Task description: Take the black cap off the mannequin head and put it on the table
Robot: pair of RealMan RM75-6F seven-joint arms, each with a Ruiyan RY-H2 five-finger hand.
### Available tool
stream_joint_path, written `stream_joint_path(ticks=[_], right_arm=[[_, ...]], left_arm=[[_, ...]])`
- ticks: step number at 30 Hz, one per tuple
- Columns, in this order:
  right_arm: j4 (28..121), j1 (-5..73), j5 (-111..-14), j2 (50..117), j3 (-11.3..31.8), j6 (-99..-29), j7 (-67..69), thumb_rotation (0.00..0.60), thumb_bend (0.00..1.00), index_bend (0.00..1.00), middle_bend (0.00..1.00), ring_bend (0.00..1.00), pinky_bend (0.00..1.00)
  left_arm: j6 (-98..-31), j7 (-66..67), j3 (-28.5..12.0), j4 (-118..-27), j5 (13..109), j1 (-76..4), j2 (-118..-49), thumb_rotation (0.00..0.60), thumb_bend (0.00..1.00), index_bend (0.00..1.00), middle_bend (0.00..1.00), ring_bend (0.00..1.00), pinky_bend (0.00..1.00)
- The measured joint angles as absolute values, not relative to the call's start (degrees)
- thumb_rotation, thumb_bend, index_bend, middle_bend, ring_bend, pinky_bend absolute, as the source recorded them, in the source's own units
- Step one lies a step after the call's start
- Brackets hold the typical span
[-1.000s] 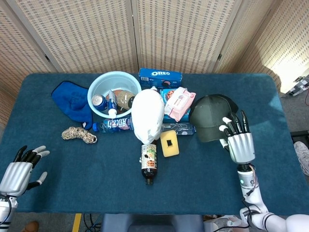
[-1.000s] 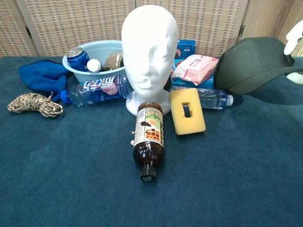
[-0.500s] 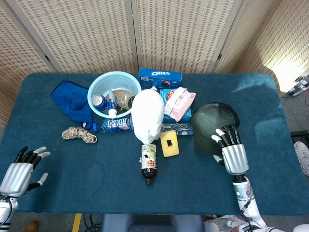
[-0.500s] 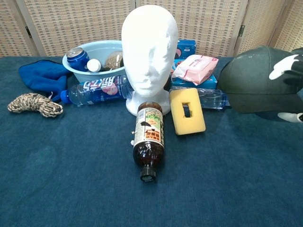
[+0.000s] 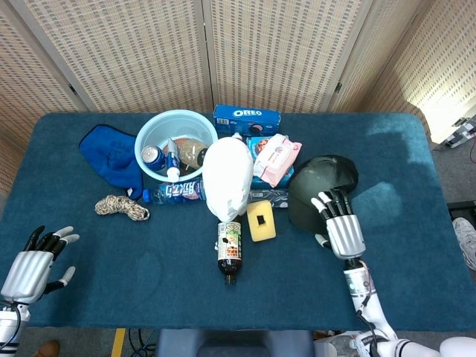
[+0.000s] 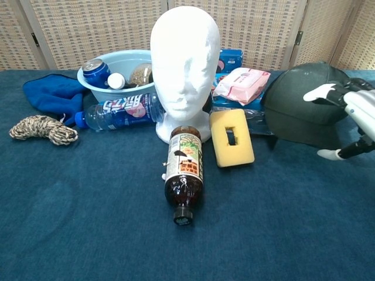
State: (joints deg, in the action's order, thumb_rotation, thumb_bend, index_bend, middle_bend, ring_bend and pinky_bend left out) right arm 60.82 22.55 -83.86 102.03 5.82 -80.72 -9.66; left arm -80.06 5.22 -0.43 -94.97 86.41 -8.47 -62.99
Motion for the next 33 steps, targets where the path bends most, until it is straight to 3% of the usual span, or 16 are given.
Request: stream_joint_path(ticks=[10, 25, 33], right_arm=[[63.12, 23.80, -85.28, 101.88, 4.84, -78.04, -11.12, 0.600, 0.00, 0.13, 0.10, 0.00, 0.00], [71.00, 20.83, -91.24, 92.90, 3.79, -86.41, -9.40, 0.600, 0.00, 0.16, 0.16, 0.00, 0.00], [81.36, 19.14, -91.52, 82.78, 4.50, -88.10, -12.83, 0.600, 0.00, 0.25, 0.30, 0.16, 0.11]], left_arm=[[-80.72, 5.28, -0.48, -95.19, 86.01, -7.96, -62.40, 0.600, 0.29, 0.26, 0.16, 0.16, 0.01], [-80.78, 6.18, -0.72, -96.13, 86.37, -8.23, -62.10, 0.600, 0.29, 0.26, 0.16, 0.16, 0.01], [-81.04, 6.90, -1.09, -96.68, 86.03, -8.26, -61.71, 0.600, 0.29, 0.26, 0.16, 0.16, 0.01]])
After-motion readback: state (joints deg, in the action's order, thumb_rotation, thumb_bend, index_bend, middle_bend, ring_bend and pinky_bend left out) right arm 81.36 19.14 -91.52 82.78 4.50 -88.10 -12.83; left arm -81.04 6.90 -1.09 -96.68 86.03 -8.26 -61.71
